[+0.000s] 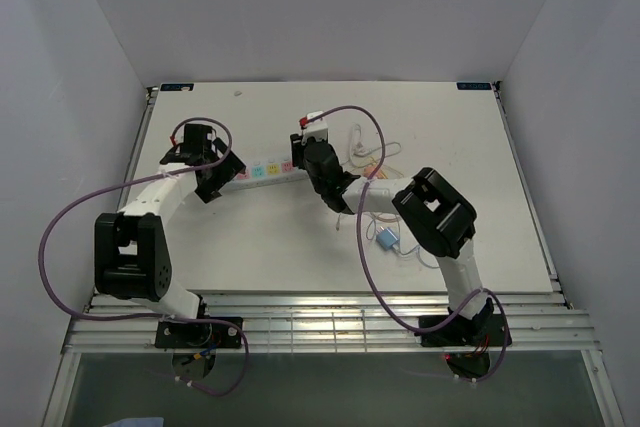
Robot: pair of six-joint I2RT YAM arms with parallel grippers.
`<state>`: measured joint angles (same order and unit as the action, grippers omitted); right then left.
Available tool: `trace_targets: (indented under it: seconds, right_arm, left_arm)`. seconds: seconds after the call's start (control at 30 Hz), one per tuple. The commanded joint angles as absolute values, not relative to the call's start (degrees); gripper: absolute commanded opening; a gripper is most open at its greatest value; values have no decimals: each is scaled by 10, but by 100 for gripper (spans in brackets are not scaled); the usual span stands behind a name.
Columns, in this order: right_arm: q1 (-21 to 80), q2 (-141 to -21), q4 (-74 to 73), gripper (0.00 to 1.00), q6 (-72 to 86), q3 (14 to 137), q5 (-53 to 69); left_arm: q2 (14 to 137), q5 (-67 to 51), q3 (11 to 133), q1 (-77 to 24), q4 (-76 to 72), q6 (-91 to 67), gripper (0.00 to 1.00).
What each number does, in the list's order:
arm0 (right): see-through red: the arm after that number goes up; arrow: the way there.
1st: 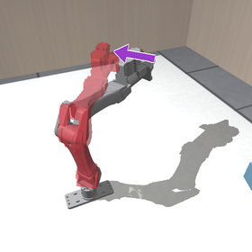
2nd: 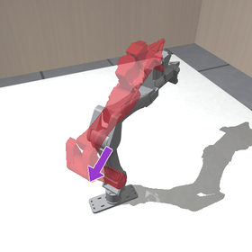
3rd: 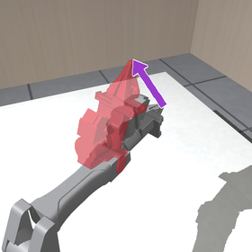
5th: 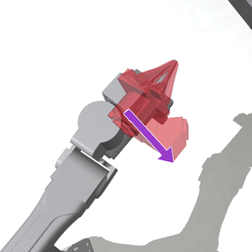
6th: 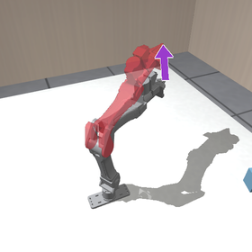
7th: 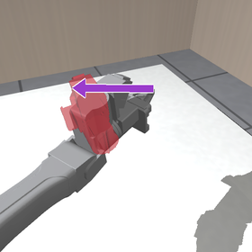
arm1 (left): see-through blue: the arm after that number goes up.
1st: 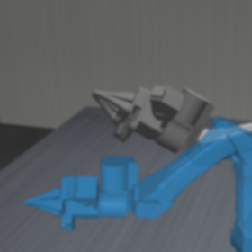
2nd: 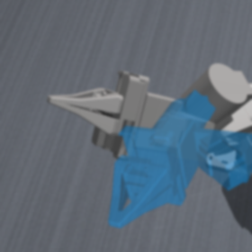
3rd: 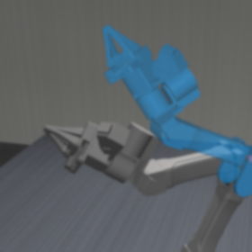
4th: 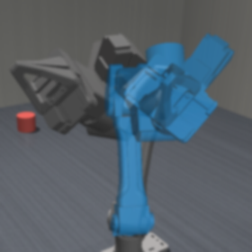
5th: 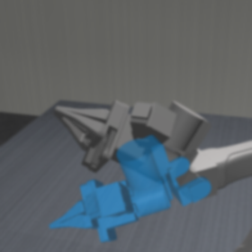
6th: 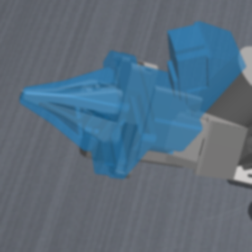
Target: Insert the plug
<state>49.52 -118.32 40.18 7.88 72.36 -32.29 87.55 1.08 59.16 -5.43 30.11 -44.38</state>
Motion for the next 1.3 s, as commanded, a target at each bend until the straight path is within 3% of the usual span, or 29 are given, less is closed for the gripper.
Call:
trace_targets:
  seconds: [0.0, 1.27]
  right_arm:
    - [497, -1196, 454, 8, 41, 769, -352]
    - [484, -1245, 413, 8, 104, 772, -305]
  left_arm:
    - [872, 24, 616, -41, 313, -440, 98]
    - [926, 27, 640, -30, 308, -438, 98]
